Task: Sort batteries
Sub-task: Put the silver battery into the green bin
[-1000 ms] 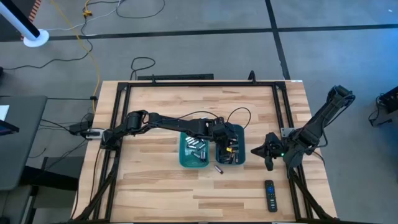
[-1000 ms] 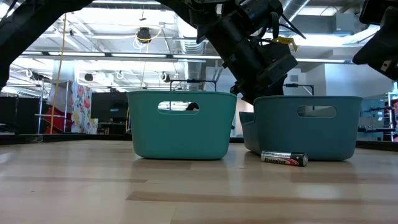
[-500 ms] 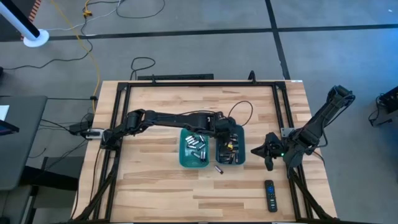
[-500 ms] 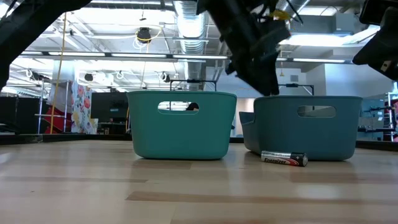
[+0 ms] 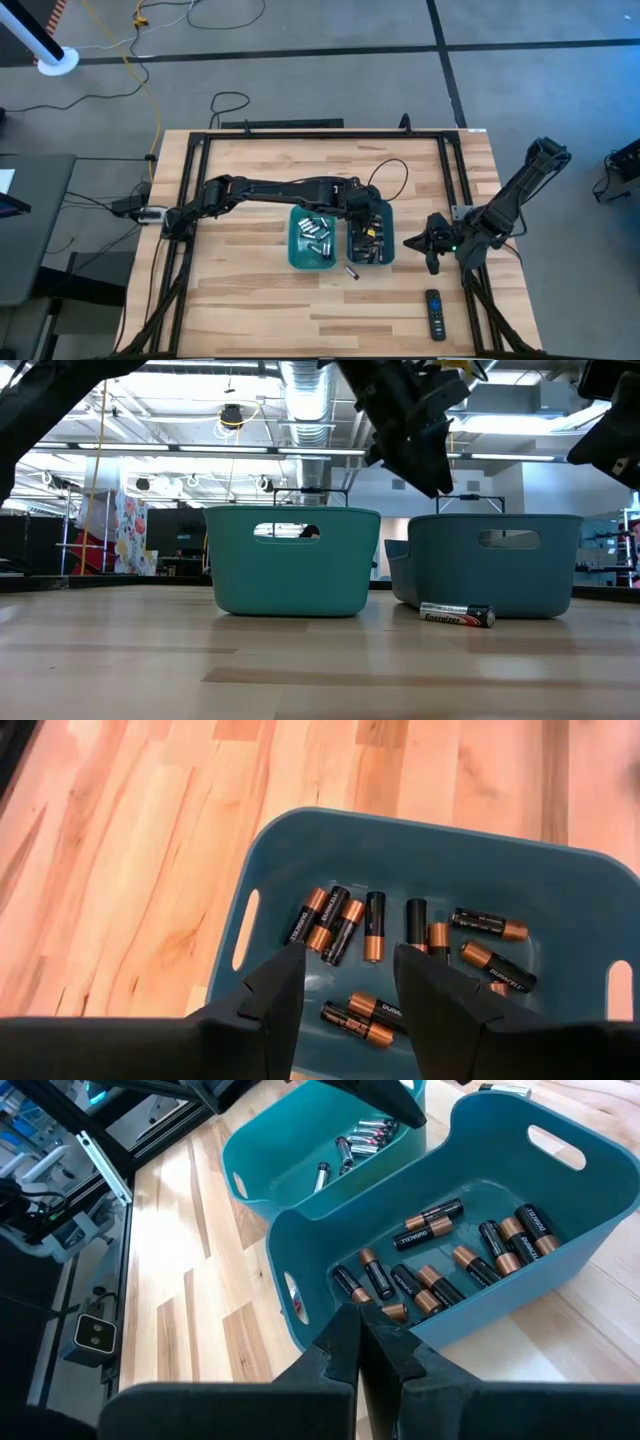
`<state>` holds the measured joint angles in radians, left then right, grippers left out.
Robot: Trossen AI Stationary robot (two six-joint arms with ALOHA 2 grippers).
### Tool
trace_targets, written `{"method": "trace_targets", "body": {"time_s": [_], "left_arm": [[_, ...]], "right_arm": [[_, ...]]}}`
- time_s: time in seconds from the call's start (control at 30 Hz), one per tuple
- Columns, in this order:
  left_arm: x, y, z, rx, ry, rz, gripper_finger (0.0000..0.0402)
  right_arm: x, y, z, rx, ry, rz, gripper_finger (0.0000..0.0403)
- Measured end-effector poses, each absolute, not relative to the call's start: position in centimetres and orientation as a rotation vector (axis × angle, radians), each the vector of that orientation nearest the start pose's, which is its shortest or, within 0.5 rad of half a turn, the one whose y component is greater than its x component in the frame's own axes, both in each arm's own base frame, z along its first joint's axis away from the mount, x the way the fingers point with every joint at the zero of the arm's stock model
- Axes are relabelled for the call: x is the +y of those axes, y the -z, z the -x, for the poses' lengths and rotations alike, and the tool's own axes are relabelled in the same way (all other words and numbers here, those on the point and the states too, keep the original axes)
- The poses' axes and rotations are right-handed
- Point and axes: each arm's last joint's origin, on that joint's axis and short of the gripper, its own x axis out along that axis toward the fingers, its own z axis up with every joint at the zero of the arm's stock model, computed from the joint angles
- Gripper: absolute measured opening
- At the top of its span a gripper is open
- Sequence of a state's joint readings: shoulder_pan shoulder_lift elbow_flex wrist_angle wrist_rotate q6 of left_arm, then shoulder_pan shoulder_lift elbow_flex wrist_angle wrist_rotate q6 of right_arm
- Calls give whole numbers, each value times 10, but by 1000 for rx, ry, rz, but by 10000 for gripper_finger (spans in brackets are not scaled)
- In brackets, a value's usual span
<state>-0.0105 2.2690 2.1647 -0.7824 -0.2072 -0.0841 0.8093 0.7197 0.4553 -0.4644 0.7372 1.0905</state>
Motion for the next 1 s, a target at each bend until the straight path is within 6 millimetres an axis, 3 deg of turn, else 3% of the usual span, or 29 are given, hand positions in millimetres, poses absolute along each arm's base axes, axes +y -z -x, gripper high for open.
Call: {"method": "trace_targets", "body": {"time_s": [1.0], "left_arm": [[1, -264, -499, 889, -221, -22, 151]], "right_arm": [[88, -212, -111, 483, 212, -557, 28]]}}
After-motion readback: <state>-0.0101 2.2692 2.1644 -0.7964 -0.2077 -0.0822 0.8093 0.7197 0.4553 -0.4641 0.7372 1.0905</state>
